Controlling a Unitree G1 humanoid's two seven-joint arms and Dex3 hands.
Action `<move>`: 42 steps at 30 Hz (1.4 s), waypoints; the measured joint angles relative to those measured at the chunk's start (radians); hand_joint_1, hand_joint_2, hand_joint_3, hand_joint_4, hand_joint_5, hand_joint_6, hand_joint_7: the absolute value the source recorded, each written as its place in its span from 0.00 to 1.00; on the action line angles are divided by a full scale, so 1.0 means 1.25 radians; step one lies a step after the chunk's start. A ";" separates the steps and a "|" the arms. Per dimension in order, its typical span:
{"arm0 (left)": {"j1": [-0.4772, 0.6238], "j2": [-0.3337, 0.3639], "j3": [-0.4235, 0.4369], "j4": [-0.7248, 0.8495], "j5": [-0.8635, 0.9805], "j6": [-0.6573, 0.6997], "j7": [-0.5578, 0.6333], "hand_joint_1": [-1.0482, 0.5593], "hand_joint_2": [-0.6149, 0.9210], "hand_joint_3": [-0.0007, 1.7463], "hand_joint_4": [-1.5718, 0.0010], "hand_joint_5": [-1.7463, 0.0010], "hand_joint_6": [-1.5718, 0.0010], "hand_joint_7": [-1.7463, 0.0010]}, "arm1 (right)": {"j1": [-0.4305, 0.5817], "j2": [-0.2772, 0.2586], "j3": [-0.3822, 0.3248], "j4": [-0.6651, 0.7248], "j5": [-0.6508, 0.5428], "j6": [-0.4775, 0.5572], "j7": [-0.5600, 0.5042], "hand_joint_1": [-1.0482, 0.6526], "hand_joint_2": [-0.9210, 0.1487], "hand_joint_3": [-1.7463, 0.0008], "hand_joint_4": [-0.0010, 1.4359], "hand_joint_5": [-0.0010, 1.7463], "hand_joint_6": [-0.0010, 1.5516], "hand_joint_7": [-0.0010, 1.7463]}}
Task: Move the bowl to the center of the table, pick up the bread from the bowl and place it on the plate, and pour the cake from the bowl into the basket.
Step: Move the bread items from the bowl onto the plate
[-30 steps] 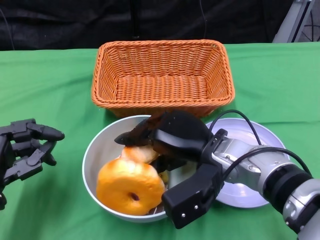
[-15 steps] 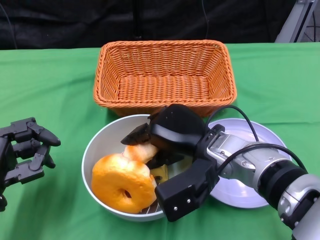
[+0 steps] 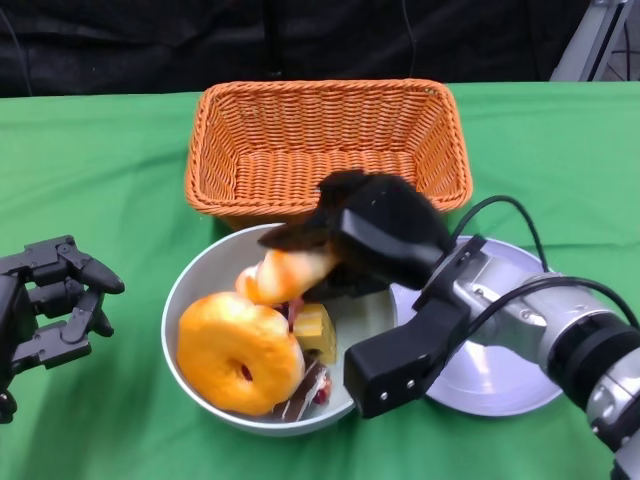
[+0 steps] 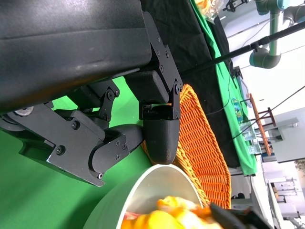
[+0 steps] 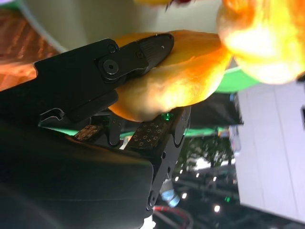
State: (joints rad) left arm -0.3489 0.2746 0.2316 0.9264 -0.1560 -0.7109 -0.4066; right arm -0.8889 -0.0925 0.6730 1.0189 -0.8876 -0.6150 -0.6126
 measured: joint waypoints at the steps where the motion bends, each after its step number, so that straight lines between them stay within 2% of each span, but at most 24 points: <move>1: 0.000 0.000 0.000 0.001 0.000 0.000 0.000 0.57 0.75 0.58 0.43 0.17 0.39 0.37 | 0.002 -0.005 -0.003 -0.009 0.000 0.001 -0.003 0.47 0.09 1.00 0.56 0.60 0.76 0.01; 5: 0.000 0.000 0.000 0.002 -0.001 0.000 0.000 0.58 0.75 0.58 0.43 0.16 0.39 0.37 | 0.011 -0.015 -0.025 -0.045 0.015 0.002 -0.003 0.48 0.09 1.00 0.56 0.61 0.76 0.01; 9: 0.001 0.000 -0.002 -0.002 0.000 0.000 0.000 0.58 0.75 0.58 0.43 0.16 0.39 0.37 | 0.032 -0.022 -0.064 -0.085 0.063 0.001 0.030 0.49 0.08 1.00 0.64 0.45 0.77 0.01; 11: 0.002 0.000 -0.002 -0.004 0.000 0.000 0.000 0.58 0.75 0.58 0.43 0.16 0.39 0.37 | 0.047 -0.025 -0.083 -0.110 0.088 -0.004 0.051 0.50 0.08 1.00 0.64 0.46 0.78 0.01; 14: 0.003 0.000 -0.004 -0.006 0.000 0.000 0.001 0.59 0.75 0.59 0.44 0.16 0.39 0.37 | 0.076 -0.036 -0.109 -0.155 0.122 -0.024 0.086 0.52 0.07 1.00 0.59 0.57 0.79 0.01; 20: 0.004 0.000 -0.006 -0.009 0.003 0.002 0.001 0.60 0.75 0.60 0.45 0.16 0.40 0.36 | 0.153 -0.085 -0.160 -0.260 0.154 -0.055 0.119 0.54 0.05 1.00 0.57 0.64 0.80 0.02; 25: 0.004 0.000 -0.006 -0.010 0.006 0.004 0.008 0.61 0.75 0.61 0.45 0.16 0.41 0.35 | 0.249 -0.149 -0.202 -0.384 0.173 -0.063 0.170 0.56 0.11 1.00 0.61 0.57 0.81 0.02; 30: 0.003 0.001 -0.006 -0.008 0.007 0.004 0.008 0.61 0.75 0.61 0.46 0.15 0.42 0.34 | 0.339 -0.182 -0.254 -0.457 0.187 -0.055 0.187 0.57 0.10 1.00 0.61 0.53 0.81 0.02; 36: 0.003 0.001 -0.005 -0.007 0.001 0.004 0.007 0.63 0.77 0.60 0.47 0.13 0.43 0.33 | 0.412 -0.188 -0.303 -0.481 0.202 -0.045 0.191 0.59 0.10 1.00 0.62 0.53 0.81 0.02; 42: 0.001 0.001 -0.005 -0.004 -0.002 0.004 0.006 0.62 0.77 0.59 0.48 0.12 0.44 0.32 | 0.438 -0.196 -0.337 -0.476 0.201 -0.039 0.170 0.62 0.10 1.00 0.63 0.55 0.82 0.02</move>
State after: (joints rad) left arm -0.3473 0.2754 0.2253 0.9217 -0.1580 -0.7054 -0.3987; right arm -0.3418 -0.3370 0.2513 0.4235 -0.6366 -0.6644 -0.4003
